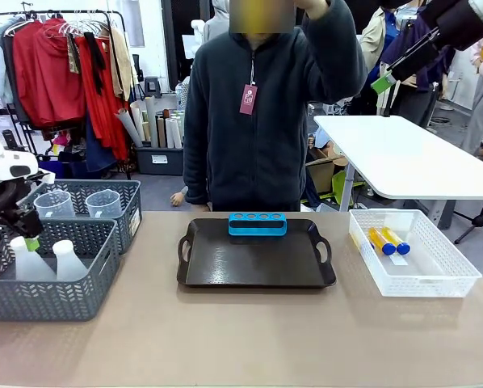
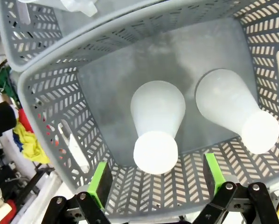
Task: Prepare the laboratory tools.
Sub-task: Pick up one Small flask and place it on the Handle tray.
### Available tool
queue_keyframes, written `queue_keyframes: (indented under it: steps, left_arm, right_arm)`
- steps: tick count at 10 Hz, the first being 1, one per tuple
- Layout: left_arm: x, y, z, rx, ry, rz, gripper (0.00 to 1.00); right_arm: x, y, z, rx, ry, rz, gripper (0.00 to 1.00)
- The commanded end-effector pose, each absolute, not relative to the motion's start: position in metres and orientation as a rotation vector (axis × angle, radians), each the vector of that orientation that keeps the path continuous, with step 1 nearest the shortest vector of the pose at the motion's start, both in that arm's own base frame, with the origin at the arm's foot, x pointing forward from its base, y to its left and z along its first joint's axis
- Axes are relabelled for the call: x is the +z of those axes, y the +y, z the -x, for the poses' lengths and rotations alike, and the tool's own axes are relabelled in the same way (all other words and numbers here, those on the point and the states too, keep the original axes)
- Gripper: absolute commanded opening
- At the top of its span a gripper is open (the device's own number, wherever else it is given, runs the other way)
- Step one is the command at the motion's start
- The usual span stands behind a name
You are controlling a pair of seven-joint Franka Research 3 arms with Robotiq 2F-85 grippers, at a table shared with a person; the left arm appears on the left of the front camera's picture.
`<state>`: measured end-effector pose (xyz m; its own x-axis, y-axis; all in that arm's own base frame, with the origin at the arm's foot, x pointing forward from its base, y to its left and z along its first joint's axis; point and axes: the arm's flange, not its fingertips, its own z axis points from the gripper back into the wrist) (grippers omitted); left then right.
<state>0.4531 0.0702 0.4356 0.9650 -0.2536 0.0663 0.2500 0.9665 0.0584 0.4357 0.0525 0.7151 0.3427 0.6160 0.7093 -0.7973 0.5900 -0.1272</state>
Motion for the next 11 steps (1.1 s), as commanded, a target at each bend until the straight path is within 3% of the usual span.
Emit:
queue_keyframes:
  steps: [1, 2, 3, 7, 8, 11]
  left_arm:
    - [0.4287, 0.0715, -0.4534, -0.216, -0.084, -0.057, 1.0]
    - [0.4267, 0.0714, -0.456, -0.214, -0.086, -0.057, 1.0]
    - [0.4253, 0.071, -0.4565, -0.213, -0.094, -0.06, 0.9]
    - [0.4248, 0.0698, -0.4558, -0.208, -0.093, -0.065, 0.1]
    - [0.4249, 0.0691, -0.4555, -0.211, -0.092, -0.066, 0.0]
    - [0.4244, 0.0702, -0.457, -0.216, -0.095, -0.071, 0.0]
  right_arm:
    - [0.7157, 0.0524, -0.4348, 0.939, -0.798, -0.262, 1.0]
    - [0.7157, 0.0524, -0.4348, 0.939, -0.798, -0.262, 1.0]
    - [0.7157, 0.0524, -0.4348, 0.939, -0.798, -0.262, 1.0]
    - [0.7157, 0.0524, -0.4348, 0.939, -0.798, -0.262, 1.0]
    - [0.7157, 0.0524, -0.4348, 0.939, -0.798, -0.262, 1.0]
    - [0.7157, 0.0524, -0.4348, 0.939, -0.798, -0.262, 1.0]
